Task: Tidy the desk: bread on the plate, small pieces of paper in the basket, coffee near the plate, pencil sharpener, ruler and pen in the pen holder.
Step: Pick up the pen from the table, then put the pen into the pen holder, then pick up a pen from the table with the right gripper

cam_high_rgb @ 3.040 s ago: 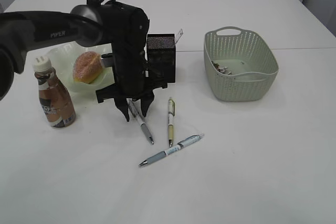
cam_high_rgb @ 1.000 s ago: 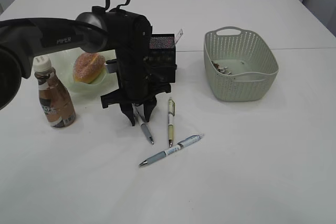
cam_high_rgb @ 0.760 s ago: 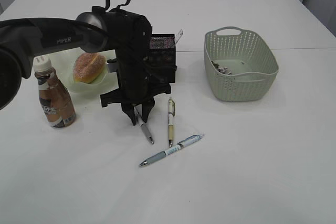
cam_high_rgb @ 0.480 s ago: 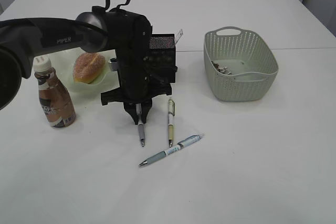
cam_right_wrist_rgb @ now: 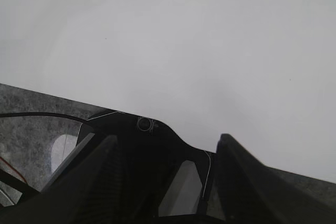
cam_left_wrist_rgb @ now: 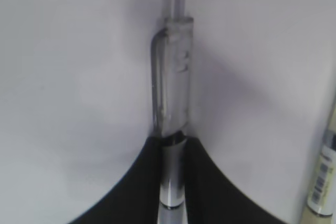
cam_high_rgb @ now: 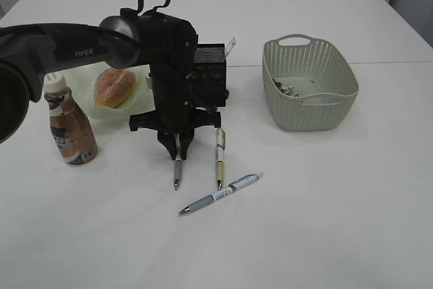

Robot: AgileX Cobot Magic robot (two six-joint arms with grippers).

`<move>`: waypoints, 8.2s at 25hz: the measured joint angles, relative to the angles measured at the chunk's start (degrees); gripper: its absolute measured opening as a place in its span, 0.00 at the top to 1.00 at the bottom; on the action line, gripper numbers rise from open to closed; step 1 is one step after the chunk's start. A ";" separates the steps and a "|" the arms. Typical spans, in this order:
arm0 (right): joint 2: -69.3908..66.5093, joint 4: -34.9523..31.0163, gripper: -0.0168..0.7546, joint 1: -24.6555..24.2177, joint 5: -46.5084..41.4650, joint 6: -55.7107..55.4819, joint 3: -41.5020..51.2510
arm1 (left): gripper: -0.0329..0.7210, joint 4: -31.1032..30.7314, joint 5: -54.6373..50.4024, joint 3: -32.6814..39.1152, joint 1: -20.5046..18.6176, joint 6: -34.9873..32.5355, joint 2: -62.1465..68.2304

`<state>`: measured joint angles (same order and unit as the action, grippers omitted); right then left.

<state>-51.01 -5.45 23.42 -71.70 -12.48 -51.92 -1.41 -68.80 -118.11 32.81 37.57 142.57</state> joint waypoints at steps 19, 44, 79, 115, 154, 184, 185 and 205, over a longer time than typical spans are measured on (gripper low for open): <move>0.00 0.00 0.40 0.00 0.00 0.00 0.00 | 0.87 -2.34 -0.89 0.00 0.97 -17.87 -3.97; 0.00 0.45 0.40 0.00 0.00 0.00 0.00 | 0.87 -7.93 3.20 0.00 2.44 -18.16 -21.29; 0.00 2.90 0.40 0.00 0.00 0.00 0.00 | 0.87 -16.55 85.28 27.08 1.28 -15.16 -25.53; 0.00 3.83 0.40 0.00 0.00 0.00 0.00 | 0.87 -16.31 99.42 26.54 -5.63 -15.32 -12.65; 0.00 3.87 0.40 0.00 0.00 0.00 0.00 | 0.71 -16.22 99.28 26.54 -6.27 -15.43 -11.11; 0.00 3.87 0.40 0.00 1.53 0.00 0.00 | 0.57 -16.19 66.20 26.54 -6.27 -15.34 -27.38; 0.00 3.87 0.40 0.00 1.53 0.00 0.00 | 0.57 -16.09 63.57 26.54 -6.27 -15.34 -29.02; -0.40 3.73 0.40 0.00 1.75 -0.12 0.00 | 0.54 6.06 7.12 24.34 -4.83 -34.23 -42.60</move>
<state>-51.41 -1.72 23.42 -69.95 -12.60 -51.92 4.65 -61.69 -93.77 27.98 3.34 99.97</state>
